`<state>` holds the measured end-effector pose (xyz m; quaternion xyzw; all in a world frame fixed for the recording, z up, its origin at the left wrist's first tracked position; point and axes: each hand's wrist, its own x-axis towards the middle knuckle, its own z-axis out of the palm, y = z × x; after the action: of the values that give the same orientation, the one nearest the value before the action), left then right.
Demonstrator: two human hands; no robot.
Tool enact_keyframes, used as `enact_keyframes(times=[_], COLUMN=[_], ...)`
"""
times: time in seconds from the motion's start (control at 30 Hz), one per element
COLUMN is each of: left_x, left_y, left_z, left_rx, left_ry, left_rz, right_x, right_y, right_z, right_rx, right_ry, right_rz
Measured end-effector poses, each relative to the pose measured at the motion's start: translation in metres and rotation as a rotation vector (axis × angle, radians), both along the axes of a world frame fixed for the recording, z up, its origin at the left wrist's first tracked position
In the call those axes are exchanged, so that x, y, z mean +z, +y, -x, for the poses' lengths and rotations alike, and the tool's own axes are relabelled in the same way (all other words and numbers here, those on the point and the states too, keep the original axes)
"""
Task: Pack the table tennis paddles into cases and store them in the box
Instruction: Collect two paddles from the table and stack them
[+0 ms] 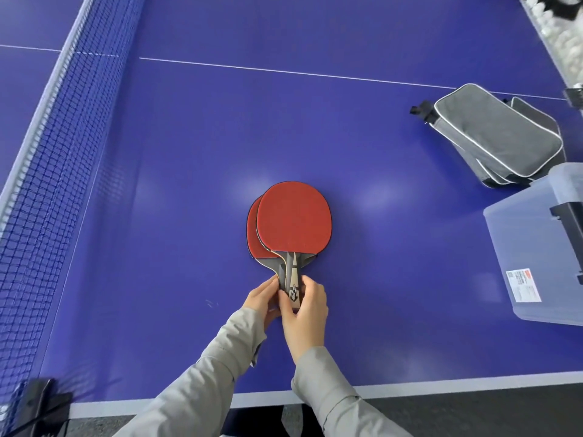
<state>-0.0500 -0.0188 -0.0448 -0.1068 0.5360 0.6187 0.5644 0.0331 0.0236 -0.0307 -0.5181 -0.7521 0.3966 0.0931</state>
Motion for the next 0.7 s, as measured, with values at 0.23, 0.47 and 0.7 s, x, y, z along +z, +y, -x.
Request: enact_keyframes(times=[0.23,0.47,0.7], left_x=[-0.001,0.004,0.009], left_y=[0.002,0.007,0.019], left_z=[-0.001,-0.001,0.002], left_rx=[-0.002,-0.076,-0.177], left_ry=[0.023,0.086,0.336], left_rz=[0.029,0.095,0.307], right_x=[-0.002,-0.003,0.002], right_y=[0.000,0.004,0.019], right_z=[-0.001,-0.003,-0.036], right_rx=[0.027,0.066,0.129], right_ry=[0.003,-0.035,-0.016], right_rz=[-0.008,0.015,0.037])
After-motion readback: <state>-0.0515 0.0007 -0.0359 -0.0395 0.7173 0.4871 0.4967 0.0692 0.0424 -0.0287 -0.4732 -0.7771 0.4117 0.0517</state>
